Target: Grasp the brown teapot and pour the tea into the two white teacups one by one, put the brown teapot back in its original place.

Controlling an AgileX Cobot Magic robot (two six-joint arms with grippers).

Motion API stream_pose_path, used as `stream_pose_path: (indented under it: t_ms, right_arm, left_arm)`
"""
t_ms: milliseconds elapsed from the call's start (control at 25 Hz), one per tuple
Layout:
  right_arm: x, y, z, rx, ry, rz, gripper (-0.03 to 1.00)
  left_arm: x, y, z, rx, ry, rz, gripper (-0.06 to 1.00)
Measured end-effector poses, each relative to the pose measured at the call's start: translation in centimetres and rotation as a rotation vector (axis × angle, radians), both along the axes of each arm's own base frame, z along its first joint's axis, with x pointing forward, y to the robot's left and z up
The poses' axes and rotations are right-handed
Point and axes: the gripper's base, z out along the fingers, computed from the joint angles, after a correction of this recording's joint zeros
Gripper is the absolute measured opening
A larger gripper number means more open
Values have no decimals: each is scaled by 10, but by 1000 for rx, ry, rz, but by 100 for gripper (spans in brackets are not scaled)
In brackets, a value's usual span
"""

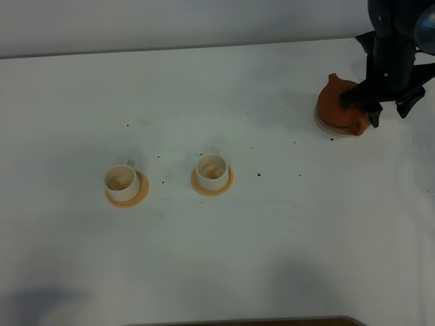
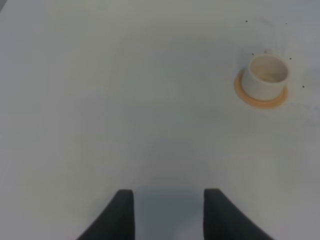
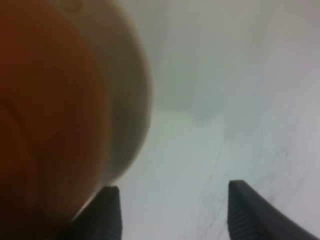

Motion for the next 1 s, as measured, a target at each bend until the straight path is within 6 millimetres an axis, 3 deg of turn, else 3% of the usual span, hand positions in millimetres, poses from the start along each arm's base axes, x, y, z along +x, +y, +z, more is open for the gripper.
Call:
stream_pose_path:
  t_ms: [160,320,760,920,1000]
  right_arm:
    - [-5,-2,-8,-16,27,-1,50]
    - [-4,-3,-4,-26,10,4,50]
    - [-3,-10,24,-73,-76,13,50]
    - [-5,-11,48,-50,-125,11,50]
    - [-9,-11,70,-12,-159,3,50]
  left_arm:
    - [0,0,0,0,0,0,37]
    - [0,0,0,0,0,0,37]
    - [0,0,0,0,0,0,37]
    - [0,0,0,0,0,0,37]
    - [0,0,0,0,0,0,37]
